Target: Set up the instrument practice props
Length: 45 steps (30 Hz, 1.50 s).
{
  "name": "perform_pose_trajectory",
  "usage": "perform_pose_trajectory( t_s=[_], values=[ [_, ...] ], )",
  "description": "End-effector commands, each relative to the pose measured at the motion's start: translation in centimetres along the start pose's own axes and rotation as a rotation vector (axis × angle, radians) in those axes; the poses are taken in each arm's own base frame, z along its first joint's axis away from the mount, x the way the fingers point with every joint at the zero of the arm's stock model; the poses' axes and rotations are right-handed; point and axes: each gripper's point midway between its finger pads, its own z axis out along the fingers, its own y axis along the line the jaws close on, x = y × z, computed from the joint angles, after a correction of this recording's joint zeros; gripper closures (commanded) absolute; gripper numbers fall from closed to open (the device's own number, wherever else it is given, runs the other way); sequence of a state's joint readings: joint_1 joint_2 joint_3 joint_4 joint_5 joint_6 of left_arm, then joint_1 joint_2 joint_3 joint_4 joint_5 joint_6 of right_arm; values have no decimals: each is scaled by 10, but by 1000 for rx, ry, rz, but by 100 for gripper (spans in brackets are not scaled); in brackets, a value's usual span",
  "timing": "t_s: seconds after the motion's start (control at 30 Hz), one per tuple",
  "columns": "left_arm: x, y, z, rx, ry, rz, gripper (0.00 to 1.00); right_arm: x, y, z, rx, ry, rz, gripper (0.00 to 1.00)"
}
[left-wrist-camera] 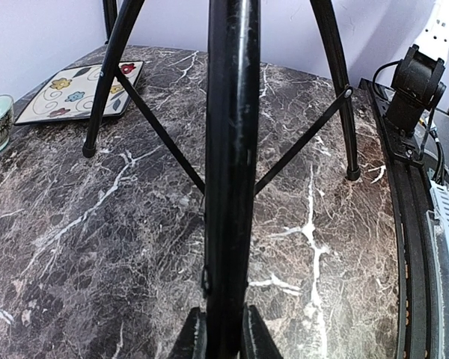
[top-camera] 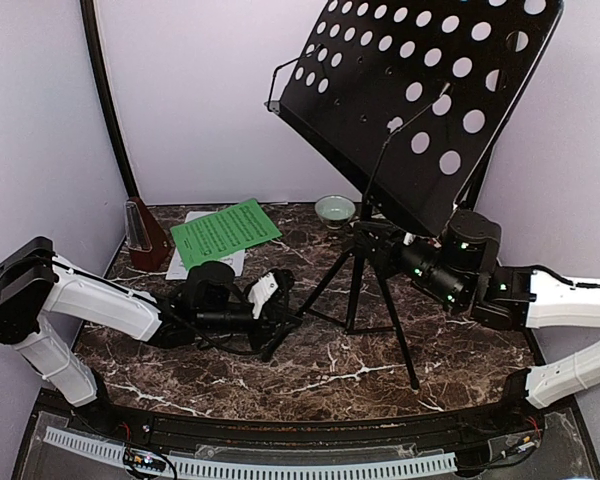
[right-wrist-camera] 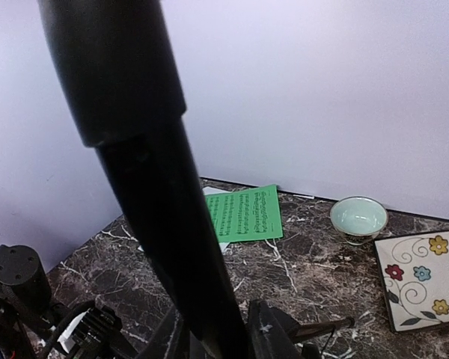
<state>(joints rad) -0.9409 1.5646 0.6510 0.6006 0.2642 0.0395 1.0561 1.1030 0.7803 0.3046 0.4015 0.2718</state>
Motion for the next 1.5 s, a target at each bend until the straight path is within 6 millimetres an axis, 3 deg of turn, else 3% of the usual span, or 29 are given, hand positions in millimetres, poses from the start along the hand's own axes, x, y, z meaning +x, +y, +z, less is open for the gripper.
perform_pose_trajectory(
  t_s=[0.0, 0.1, 0.4, 0.63, 0.83, 1.03, 1.17, 1.47],
  values=[
    [3, 7, -1, -40, -8, -70, 100, -37, -9, 1, 80, -128, 27, 81],
    [3, 11, -1, -63, -16, -80, 100, -44, 1, 5, 39, -137, -16, 100],
    [-13, 26, -3, -146, -84, -108, 100, -70, 26, 11, -100, -187, -165, 100],
    [-37, 38, 0, -219, -145, -83, 100, -100, 24, 19, -231, -271, -216, 100],
    [-53, 47, 7, -319, -163, -28, 100, -111, 33, 36, -365, -306, -290, 100],
    [-63, 60, 17, -376, -192, -94, 100, -129, 31, 60, -462, -297, -378, 100],
    [-72, 59, 30, -395, -221, -160, 100, -125, 27, 69, -544, -272, -419, 100],
    [-79, 61, 56, -527, -178, -151, 100, -105, 15, 68, -715, -284, -445, 100]
  ],
)
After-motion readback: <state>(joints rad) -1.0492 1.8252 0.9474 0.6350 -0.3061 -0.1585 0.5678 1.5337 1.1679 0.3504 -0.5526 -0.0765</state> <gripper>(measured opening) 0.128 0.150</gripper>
